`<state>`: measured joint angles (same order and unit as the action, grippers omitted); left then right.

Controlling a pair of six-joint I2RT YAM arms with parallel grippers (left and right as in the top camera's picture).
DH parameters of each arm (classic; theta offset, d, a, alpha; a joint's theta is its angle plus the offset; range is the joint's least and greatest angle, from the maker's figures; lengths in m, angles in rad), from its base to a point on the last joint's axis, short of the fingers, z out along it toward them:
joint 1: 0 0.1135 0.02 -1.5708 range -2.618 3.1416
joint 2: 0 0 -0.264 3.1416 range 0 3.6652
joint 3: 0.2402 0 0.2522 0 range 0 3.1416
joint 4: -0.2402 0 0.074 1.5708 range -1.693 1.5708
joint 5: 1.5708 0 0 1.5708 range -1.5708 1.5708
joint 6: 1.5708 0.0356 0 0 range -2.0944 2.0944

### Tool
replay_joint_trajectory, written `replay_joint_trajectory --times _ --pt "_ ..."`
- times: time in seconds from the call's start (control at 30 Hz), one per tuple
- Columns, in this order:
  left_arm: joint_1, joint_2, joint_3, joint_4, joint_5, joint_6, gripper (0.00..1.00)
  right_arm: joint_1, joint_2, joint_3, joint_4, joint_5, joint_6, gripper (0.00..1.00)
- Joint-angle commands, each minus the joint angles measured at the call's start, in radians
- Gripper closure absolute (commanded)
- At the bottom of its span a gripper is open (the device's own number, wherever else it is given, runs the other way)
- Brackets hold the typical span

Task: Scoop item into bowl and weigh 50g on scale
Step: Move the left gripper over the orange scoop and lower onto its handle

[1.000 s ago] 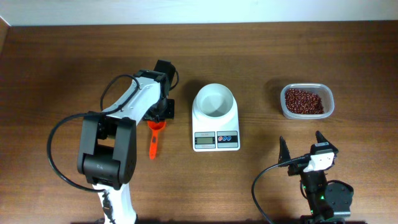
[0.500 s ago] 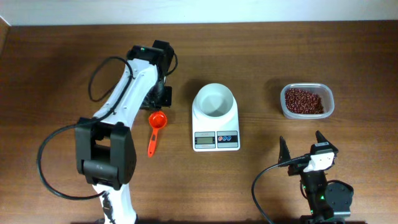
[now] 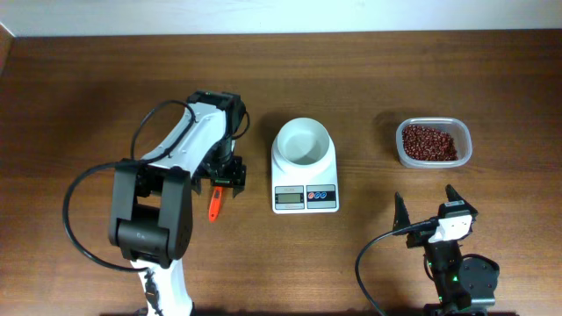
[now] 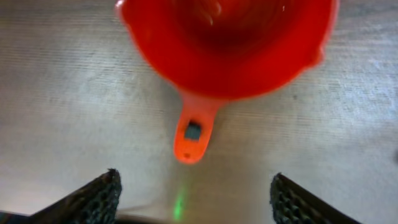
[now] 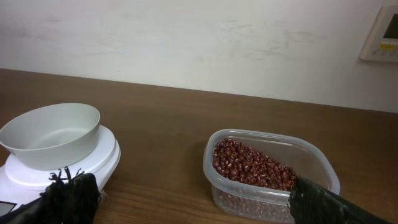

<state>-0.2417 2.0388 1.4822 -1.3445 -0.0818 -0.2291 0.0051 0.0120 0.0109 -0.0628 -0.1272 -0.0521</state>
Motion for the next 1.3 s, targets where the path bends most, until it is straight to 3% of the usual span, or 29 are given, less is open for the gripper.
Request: replay_joint_trajectory --times 0.0,0.2,0.37,0.6,0.87,1.2,1.27 --pt "-0.004 -0.066 -0.019 0.057 0.005 -0.002 0.23 -0.006 -0.009 -0.005 -0.006 0.008 0.005 0.01" --pt "-0.005 -0.327 -0.072 0.175 0.006 -0.001 0.21 -0.006 -0.009 -0.005 -0.006 0.008 0.005 0.01" --pt "-0.004 -0.500 -0.324 0.380 0.003 -0.002 0.20 -0.006 -0.009 -0.005 -0.006 0.008 0.005 0.01" --pt "-0.004 -0.500 -0.586 0.622 0.007 -0.010 0.36 -0.006 -0.009 -0.005 -0.006 0.008 0.005 0.01" --pt "-0.004 -0.500 -0.633 0.743 0.006 -0.010 0.64 -0.006 -0.009 -0.005 -0.006 0.008 0.005 0.01" --pt "-0.004 -0.500 -0.633 0.761 -0.052 -0.009 0.66 -0.006 -0.009 -0.005 -0.006 0.008 0.005 0.01" --pt "-0.004 -0.500 -0.633 0.761 -0.058 -0.009 0.70 -0.006 -0.009 -0.005 -0.006 0.008 0.005 0.01"
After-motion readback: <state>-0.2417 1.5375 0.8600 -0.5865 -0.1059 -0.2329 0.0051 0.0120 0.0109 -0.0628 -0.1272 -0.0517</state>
